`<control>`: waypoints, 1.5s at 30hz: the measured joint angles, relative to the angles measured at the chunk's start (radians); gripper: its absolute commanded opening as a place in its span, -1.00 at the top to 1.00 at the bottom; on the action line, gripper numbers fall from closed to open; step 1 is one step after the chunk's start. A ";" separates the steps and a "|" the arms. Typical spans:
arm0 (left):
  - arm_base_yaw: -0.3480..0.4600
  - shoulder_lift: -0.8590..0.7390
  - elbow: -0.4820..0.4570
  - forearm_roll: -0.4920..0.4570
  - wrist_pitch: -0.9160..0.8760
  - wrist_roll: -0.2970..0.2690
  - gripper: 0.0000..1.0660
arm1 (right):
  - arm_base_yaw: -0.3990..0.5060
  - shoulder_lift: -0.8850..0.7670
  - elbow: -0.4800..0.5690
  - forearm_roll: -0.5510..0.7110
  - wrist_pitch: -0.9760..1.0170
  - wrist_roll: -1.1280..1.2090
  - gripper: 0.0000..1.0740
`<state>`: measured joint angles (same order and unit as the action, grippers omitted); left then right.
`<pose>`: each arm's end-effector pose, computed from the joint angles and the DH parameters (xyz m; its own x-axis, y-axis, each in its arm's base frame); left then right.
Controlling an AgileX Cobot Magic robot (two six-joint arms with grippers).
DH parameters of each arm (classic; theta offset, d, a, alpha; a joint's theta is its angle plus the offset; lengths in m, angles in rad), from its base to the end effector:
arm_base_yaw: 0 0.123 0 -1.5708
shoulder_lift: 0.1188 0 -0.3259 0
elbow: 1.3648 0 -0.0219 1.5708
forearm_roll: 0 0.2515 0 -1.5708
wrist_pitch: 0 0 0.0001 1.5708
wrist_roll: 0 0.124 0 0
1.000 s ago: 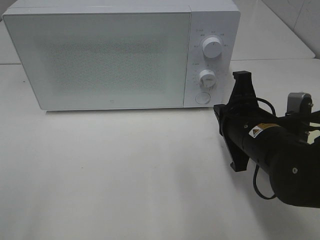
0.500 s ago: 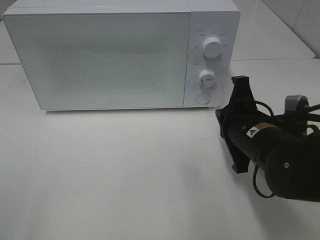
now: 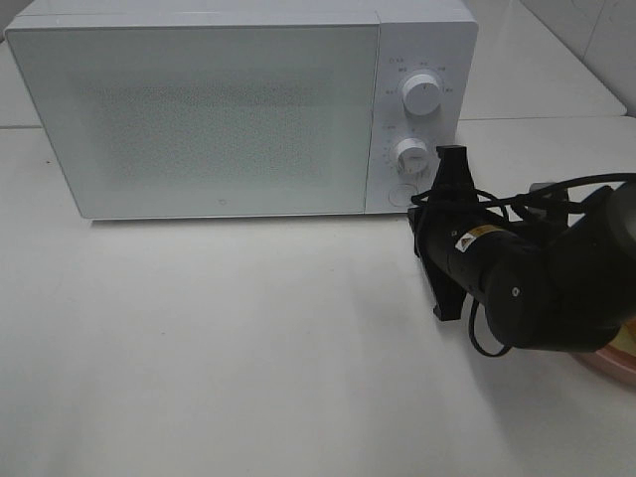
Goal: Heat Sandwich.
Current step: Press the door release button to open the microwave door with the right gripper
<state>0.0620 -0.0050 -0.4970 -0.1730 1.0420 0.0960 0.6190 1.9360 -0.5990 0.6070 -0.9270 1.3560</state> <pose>-0.0151 -0.0194 0.2650 -0.4301 -0.0187 -0.9026 0.0760 0.9955 -0.0569 0.3199 0.1585 0.1347 -0.1147 0.9932 -0.0191 0.3579 0.0592 0.9319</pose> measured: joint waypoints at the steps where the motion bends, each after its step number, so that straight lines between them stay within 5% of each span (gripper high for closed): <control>1: 0.000 0.000 0.000 0.000 0.000 0.000 -0.82 | -0.009 0.008 -0.012 -0.009 0.004 0.005 1.00; 16: 0.000 0.000 0.000 0.000 0.000 0.000 -0.82 | -0.074 0.128 -0.175 -0.060 0.061 0.028 1.00; 45: 0.000 0.000 0.000 0.000 0.000 0.000 -0.82 | -0.118 0.206 -0.267 -0.072 0.084 0.018 1.00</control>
<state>0.0620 -0.0050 -0.4970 -0.1730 1.0420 0.0960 0.5010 2.1420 -0.8660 0.5350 -0.8430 1.3740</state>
